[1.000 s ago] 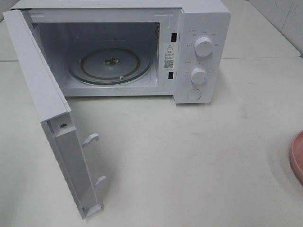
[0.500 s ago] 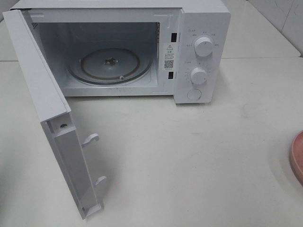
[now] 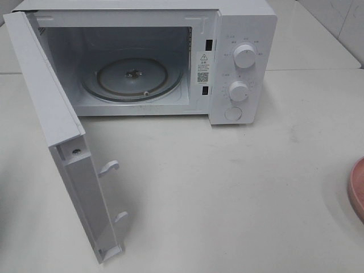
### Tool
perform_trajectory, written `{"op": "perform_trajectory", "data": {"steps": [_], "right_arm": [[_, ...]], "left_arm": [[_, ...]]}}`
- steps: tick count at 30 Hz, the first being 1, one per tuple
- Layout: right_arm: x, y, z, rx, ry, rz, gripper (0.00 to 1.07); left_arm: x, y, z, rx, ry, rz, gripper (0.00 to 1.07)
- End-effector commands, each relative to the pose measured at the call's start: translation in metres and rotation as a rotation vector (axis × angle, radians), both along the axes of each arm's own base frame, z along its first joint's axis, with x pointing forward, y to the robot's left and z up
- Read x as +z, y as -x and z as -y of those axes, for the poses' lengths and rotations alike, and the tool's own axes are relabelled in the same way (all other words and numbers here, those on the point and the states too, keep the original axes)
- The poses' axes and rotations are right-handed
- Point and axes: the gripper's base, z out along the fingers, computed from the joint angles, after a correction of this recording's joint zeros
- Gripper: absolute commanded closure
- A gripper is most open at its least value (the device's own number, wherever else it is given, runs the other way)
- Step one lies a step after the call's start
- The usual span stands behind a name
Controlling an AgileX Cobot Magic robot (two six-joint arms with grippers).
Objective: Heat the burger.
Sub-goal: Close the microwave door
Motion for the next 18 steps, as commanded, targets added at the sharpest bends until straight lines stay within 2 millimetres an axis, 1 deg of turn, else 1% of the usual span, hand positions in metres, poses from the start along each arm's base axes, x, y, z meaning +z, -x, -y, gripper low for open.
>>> {"op": "perform_trajectory", "data": {"steps": [1,2,4,6,7,8,10,11,12,13,15,17,18], "right_arm": [[0.0,0.004,0.0,0.0,0.002,0.027,0.31],[0.0,0.004,0.0,0.0,0.002,0.027,0.31],[0.0,0.004,0.0,0.0,0.002,0.027,0.31],[0.0,0.004,0.0,0.0,0.002,0.027,0.31],[0.0,0.004,0.0,0.0,0.002,0.027,0.31],[0.0,0.004,0.0,0.0,0.001,0.027,0.31],[0.0,0.004,0.0,0.0,0.001,0.027,0.31],[0.0,0.004,0.0,0.0,0.001,0.027,0.31],[0.0,0.004,0.0,0.0,0.001,0.027,0.31],[0.0,0.004,0.0,0.0,0.001,0.027,0.31],[0.0,0.004,0.0,0.0,0.001,0.027,0.31],[0.0,0.004,0.0,0.0,0.001,0.027,0.31],[0.0,0.004,0.0,0.0,0.001,0.027,0.31]], "left_arm": [[0.0,-0.006,0.004,-0.035,-0.026,0.045,1.07],[-0.007,-0.011,0.009,-0.066,-0.022,0.015,1.07],[-0.01,-0.013,0.011,-0.083,-0.02,0.001,1.07],[-0.017,-0.019,0.02,-0.156,-0.024,-0.018,1.07],[-0.017,-0.019,0.02,-0.156,-0.024,-0.018,1.07],[-0.02,-0.022,0.027,-0.204,-0.013,-0.023,1.07],[-0.022,-0.023,0.03,-0.226,-0.008,-0.03,1.07],[-0.026,-0.026,0.036,-0.267,0.011,-0.039,1.07],[-0.026,-0.026,0.036,-0.267,0.011,-0.039,1.07],[-0.03,-0.029,0.041,-0.291,0.03,-0.043,1.07],[-0.03,-0.031,0.043,-0.299,0.045,-0.038,1.07],[-0.033,-0.039,0.052,-0.359,0.085,-0.029,1.07],[-0.033,-0.039,0.052,-0.359,0.085,-0.029,1.07]]}}
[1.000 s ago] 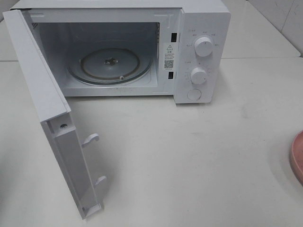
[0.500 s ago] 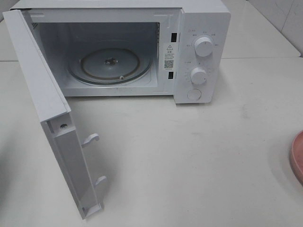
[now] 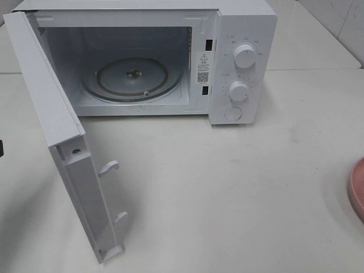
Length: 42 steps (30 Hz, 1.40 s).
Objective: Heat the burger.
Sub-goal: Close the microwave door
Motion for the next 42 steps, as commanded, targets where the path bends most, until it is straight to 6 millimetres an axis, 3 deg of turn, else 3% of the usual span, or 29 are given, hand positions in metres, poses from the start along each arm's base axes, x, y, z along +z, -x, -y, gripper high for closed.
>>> {"op": "perform_trajectory", "data": {"steps": [1,8,21,23,29,42], "right_arm": [[0.0,0.004,0.0,0.0,0.001,0.027,0.31],[0.0,0.004,0.0,0.0,0.001,0.027,0.31],[0.0,0.004,0.0,-0.002,-0.002,0.027,0.31],[0.0,0.004,0.0,-0.002,-0.002,0.027,0.31],[0.0,0.004,0.0,-0.002,-0.002,0.027,0.31],[0.0,0.004,0.0,-0.002,-0.002,0.027,0.31]], "left_arm": [[0.003,-0.008,0.01,-0.061,0.052,0.041,1.07],[-0.003,-0.019,0.026,-0.198,0.118,0.057,1.07],[-0.017,-0.039,0.043,-0.259,0.196,0.031,1.07],[-0.019,-0.043,0.056,-0.283,0.196,0.027,1.07],[-0.019,-0.051,0.066,-0.247,0.213,0.033,1.07],[-0.015,-0.07,0.112,-0.254,0.247,0.038,1.07]]}}
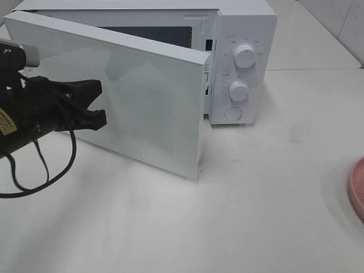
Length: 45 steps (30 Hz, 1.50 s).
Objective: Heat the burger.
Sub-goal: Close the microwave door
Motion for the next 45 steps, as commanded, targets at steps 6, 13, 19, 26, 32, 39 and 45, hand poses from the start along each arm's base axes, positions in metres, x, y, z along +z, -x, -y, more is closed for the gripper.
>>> {"op": "perform_trajectory", "data": {"steps": [6,13,19,26,32,39,45], "right_arm": [[0.0,0.004,0.0,-0.002,-0.002,0.027,0.31],[0.0,0.004,0.0,-0.002,-0.002,0.027,0.31],[0.0,0.004,0.0,-0.002,-0.002,0.027,0.31],[0.0,0.004,0.0,-0.002,-0.002,0.026,0.31],[0.0,0.004,0.0,-0.002,-0.002,0.026,0.31],[0.0,0.004,0.0,-0.002,-0.002,0.026,0.31],[0.0,0.004,0.0,-0.002,-0.002,0.026,0.31]], "left_arm": [[0.006,-0.018,0.031,0.005,-0.012,0.023,1.07],[0.01,-0.033,0.052,0.048,-0.009,0.015,1.07],[0.013,-0.046,0.068,0.094,-0.013,-0.009,1.07],[0.012,-0.063,0.086,0.126,-0.019,-0.008,1.07],[0.012,-0.079,0.098,0.14,-0.002,-0.029,1.07],[0.011,-0.095,0.106,0.166,0.009,-0.014,1.07],[0.014,-0.104,0.111,0.178,-0.009,0.004,1.07]]}}
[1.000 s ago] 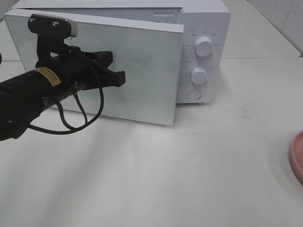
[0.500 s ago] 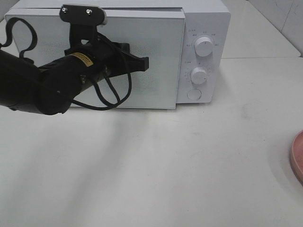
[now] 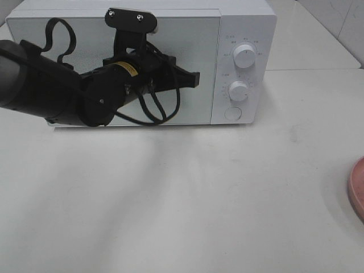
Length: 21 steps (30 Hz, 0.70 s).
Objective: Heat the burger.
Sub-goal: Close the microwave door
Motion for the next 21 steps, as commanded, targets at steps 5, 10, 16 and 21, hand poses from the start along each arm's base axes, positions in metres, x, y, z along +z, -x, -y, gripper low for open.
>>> {"op": "perform_trajectory", "data": {"steps": [5,10,16,21], "right_arm": [[0.0,0.004,0.0,0.0,-0.002,0.026,0.31],[0.0,0.004,0.0,0.0,-0.002,0.026,0.31],[0.0,0.004,0.0,0.0,-0.002,0.026,0.31],[0.0,0.004,0.0,0.0,-0.002,0.026,0.31]], "left_arm": [[0.017,-0.014,-0.003,0.059,0.029,0.037,1.07],[0.015,0.005,-0.002,0.016,0.0,-0.025,1.07],[0.01,0.048,-0.01,-0.057,-0.062,-0.127,1.06],[0.01,0.066,-0.017,-0.119,-0.117,-0.277,0.9]]}}
